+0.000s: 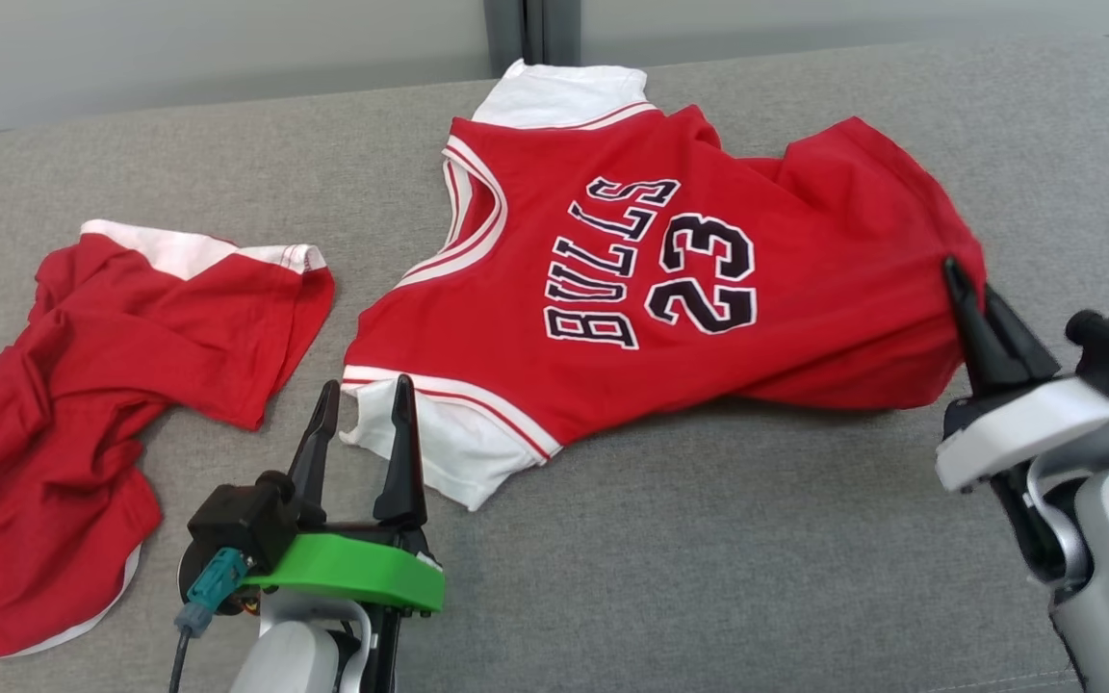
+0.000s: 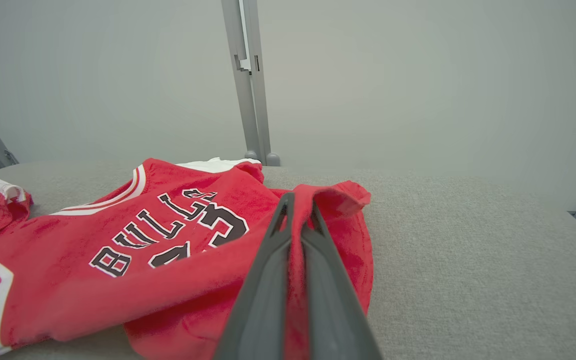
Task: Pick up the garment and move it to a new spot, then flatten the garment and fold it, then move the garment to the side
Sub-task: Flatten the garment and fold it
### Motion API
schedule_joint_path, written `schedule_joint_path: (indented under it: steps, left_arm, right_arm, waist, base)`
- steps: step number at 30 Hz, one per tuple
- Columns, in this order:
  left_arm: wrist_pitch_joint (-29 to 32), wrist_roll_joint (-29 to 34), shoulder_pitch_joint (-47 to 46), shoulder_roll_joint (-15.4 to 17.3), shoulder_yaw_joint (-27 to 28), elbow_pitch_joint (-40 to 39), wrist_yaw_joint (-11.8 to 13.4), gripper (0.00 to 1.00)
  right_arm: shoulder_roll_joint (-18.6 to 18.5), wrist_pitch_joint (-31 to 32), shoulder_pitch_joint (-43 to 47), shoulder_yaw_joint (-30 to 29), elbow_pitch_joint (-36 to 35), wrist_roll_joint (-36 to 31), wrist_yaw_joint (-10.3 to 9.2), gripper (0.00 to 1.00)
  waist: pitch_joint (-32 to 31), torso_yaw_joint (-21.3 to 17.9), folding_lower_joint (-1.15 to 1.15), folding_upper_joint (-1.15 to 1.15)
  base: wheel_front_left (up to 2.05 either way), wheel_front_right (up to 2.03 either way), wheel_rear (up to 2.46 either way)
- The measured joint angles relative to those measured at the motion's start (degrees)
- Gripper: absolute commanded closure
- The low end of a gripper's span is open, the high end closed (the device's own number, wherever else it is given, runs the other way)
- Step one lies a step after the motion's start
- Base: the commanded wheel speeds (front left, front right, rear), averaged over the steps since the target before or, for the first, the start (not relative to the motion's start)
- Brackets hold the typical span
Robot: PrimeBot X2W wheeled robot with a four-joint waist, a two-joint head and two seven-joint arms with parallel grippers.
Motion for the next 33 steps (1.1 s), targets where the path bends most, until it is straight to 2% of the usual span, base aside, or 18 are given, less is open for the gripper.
schedule_joint_path:
  steps: [4, 7, 12, 17, 18, 19, 26, 33]
  left_arm:
    - [0.0, -0.5, -0.8, 0.0, -0.7, 0.1, 0.0, 0.00]
    - [0.0, -0.9, -1.5, 0.0, -1.5, 0.2, -0.1, 0.00]
    - [0.0, -1.4, -2.3, 0.0, -2.2, 0.3, 0.0, 0.00]
    - [0.0, -1.6, -3.0, 0.0, -2.7, 0.4, 0.0, 0.00]
    - [0.0, -1.7, -3.0, 0.0, -2.7, 0.4, 0.0, 0.00]
    - [0.0, -1.8, -3.0, 0.0, -2.7, 0.5, 0.0, 0.00]
    - [0.0, -1.7, -3.0, 0.0, -2.4, 0.7, 0.3, 0.00]
    - [0.0, -1.3, -2.7, 0.0, -1.1, 0.7, 0.3, 0.00]
  right_arm:
    - [-2.1, 4.2, -4.6, -1.1, 0.3, -0.9, 0.00, 1.00]
    - [-3.7, 6.8, -8.6, -1.0, 3.7, -0.6, 0.01, 1.00]
    - [-6.6, 8.3, -14.6, -0.5, 12.8, -1.1, 0.01, 1.00]
    - [-7.9, 7.6, -20.1, 1.1, 23.6, -1.8, 0.01, 1.00]
    - [-8.0, 7.4, -20.8, 1.5, 25.5, -1.9, 0.01, 0.56]
    - [-8.1, 7.0, -21.5, 2.2, 27.7, -2.2, 0.01, 0.00]
    - [-8.0, 0.6, -25.3, -0.1, 39.9, -4.6, 0.01, 0.00]
    - [-6.2, -6.3, -24.7, -2.4, 42.3, -2.6, 0.01, 0.00]
  waist:
    - [0.9, 1.6, 0.00, 0.00]
    - [1.7, 3.3, 0.00, 0.00]
    - [3.1, 6.2, 0.00, 0.00]
    - [4.6, 9.1, 0.00, 0.00]
    - [4.8, 9.5, 0.00, 0.00]
    - [5.1, 10.0, 0.00, 0.00]
    - [5.8, 10.7, 0.00, 0.00]
    - [4.6, 8.1, 0.00, 0.00]
  base:
    - [0.00, 0.00, 0.00]
    - [0.00, 0.00, 0.00]
    - [0.00, 0.00, 0.00]
    - [0.00, 0.00, 0.00]
    - [0.00, 0.00, 0.00]
    - [0.00, 0.00, 0.00]
    - [0.00, 0.00, 0.00]
    - [0.00, 0.00, 0.00]
